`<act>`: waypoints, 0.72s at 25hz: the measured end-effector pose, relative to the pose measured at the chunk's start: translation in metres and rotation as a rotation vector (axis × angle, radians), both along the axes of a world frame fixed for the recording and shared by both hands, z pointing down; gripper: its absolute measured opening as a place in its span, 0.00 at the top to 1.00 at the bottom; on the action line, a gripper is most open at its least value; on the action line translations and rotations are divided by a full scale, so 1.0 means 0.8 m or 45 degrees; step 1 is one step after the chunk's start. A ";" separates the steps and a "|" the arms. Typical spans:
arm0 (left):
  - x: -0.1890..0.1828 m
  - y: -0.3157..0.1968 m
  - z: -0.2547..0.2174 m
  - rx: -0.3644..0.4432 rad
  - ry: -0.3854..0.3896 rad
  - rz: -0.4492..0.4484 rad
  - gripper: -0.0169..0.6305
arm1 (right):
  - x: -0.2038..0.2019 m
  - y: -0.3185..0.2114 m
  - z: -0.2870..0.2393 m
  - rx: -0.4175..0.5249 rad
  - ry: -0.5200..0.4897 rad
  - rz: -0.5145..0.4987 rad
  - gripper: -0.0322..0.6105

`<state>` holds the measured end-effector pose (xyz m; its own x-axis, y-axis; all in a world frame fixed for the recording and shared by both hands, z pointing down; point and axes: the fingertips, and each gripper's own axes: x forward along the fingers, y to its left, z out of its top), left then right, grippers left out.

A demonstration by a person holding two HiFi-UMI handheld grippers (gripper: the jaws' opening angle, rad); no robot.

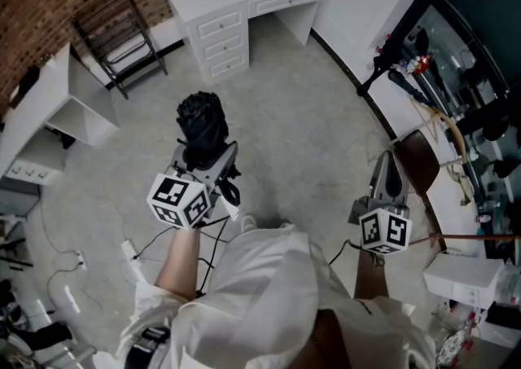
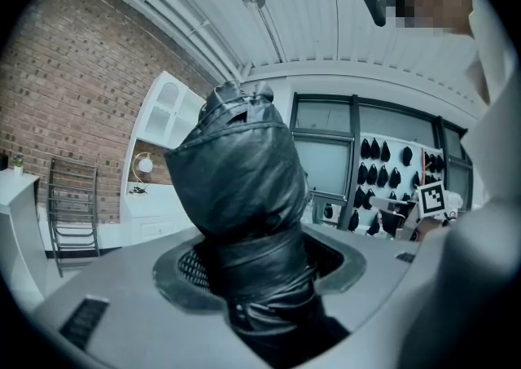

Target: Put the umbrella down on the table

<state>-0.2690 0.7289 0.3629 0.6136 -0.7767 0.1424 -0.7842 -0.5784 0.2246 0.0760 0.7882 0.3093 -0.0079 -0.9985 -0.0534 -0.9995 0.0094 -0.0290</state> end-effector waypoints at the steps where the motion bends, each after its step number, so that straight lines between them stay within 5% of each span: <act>1: -0.003 -0.003 0.001 -0.003 0.001 0.008 0.53 | -0.005 -0.003 0.000 -0.002 0.002 0.004 0.92; 18: -0.031 -0.033 0.021 -0.043 0.020 0.127 0.53 | -0.062 -0.021 0.010 -0.052 0.030 0.057 0.92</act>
<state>-0.2941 0.7023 0.3799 0.6898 -0.7068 0.1570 -0.7195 -0.6451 0.2573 0.0266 0.7717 0.3173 0.0364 -0.9993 -0.0129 -0.9993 -0.0363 -0.0052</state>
